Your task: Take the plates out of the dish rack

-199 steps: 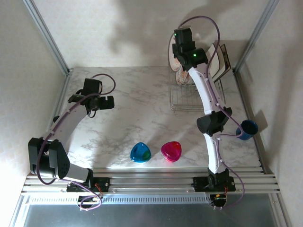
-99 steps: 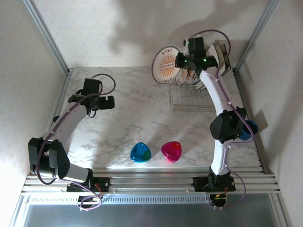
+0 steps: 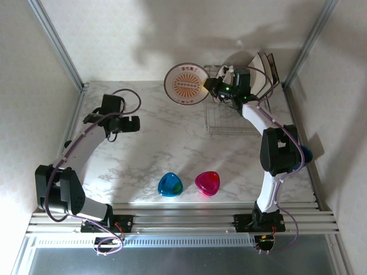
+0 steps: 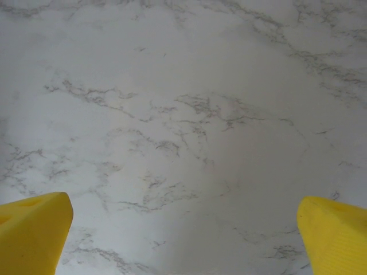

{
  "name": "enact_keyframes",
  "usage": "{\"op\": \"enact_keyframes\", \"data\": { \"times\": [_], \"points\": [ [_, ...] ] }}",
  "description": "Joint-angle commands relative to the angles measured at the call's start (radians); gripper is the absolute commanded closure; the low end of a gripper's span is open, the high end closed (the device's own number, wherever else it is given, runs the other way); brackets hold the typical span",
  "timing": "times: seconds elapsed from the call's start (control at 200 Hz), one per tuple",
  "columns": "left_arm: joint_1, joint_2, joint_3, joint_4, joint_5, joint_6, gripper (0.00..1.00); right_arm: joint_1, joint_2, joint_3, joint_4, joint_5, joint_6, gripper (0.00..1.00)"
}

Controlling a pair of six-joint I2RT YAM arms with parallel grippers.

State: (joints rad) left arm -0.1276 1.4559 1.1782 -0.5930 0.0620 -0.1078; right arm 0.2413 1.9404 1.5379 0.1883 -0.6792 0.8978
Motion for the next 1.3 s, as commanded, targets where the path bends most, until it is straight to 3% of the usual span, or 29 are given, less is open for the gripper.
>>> {"op": "enact_keyframes", "data": {
  "times": [0.0, 0.09, 0.225, 0.385, 0.501, 0.846, 1.026, 1.096, 1.297],
  "points": [
    [0.003, -0.004, 0.04, 0.091, 0.129, 0.009, 0.0, 0.004, -0.016, 0.003, 0.162, -0.058, 0.052, 1.0],
    [0.045, -0.02, 0.022, 0.249, 0.403, -0.05, 0.0, 0.004, -0.014, 0.006, 0.153, -0.06, 0.047, 1.0],
    [0.07, 0.002, -0.031, 0.594, 0.779, -0.255, 0.0, 0.009, -0.009, 0.011, 0.153, -0.067, 0.052, 1.0],
    [0.071, 0.083, -0.081, 1.007, 0.987, -0.55, 0.01, 0.021, -0.003, 0.021, 0.152, -0.077, 0.054, 1.0],
    [0.072, 0.142, -0.09, 1.165, 1.025, -0.676, 0.0, 0.038, 0.0, 0.036, 0.142, -0.084, 0.045, 1.0],
    [0.07, 0.233, -0.065, 1.164, 0.988, -0.673, 0.05, 0.102, 0.029, 0.07, 0.107, -0.096, 0.025, 1.0],
    [0.069, 0.273, -0.06, 1.196, 0.984, -0.701, 0.27, 0.127, 0.049, 0.068, 0.103, -0.096, 0.012, 1.0],
    [0.069, 0.283, -0.061, 1.206, 0.984, -0.711, 0.44, 0.131, 0.053, 0.068, 0.105, -0.096, 0.013, 1.0],
    [0.071, 0.299, -0.054, 1.199, 0.981, -0.71, 0.79, 0.136, 0.06, 0.082, 0.068, -0.095, -0.012, 1.0]
  ]
}}
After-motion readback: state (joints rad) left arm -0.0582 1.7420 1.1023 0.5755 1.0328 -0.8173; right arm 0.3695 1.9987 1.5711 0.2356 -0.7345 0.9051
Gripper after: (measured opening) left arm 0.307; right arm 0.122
